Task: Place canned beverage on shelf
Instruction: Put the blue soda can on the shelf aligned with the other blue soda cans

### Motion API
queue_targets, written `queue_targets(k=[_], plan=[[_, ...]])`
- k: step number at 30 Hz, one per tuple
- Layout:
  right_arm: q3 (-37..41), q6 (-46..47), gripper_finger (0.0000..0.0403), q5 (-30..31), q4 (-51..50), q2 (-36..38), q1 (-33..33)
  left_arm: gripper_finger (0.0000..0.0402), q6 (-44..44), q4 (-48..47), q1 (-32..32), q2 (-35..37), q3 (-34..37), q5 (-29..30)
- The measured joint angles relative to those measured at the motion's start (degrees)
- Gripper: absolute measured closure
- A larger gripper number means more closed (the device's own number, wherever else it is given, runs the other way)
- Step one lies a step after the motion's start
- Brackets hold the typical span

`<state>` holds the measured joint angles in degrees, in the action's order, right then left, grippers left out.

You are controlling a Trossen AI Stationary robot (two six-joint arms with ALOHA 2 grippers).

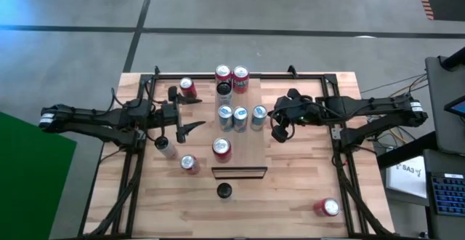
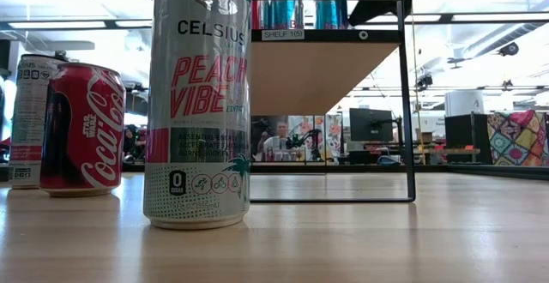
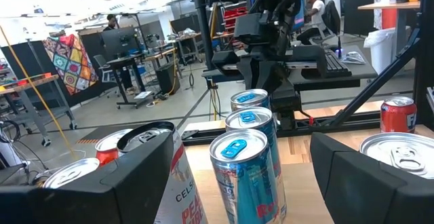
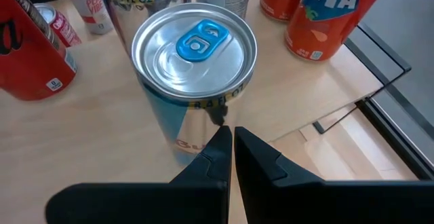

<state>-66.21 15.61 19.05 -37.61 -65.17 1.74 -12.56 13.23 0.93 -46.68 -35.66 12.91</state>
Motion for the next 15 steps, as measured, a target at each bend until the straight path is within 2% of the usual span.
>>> queue_targets(k=[15], plan=[[0.0, -0.8, 0.0394, -0.3, 0.7, -3.0, 0.0, 0.0086, 0.0, -0.1, 0.0, 0.0, 0.0, 0.0]])
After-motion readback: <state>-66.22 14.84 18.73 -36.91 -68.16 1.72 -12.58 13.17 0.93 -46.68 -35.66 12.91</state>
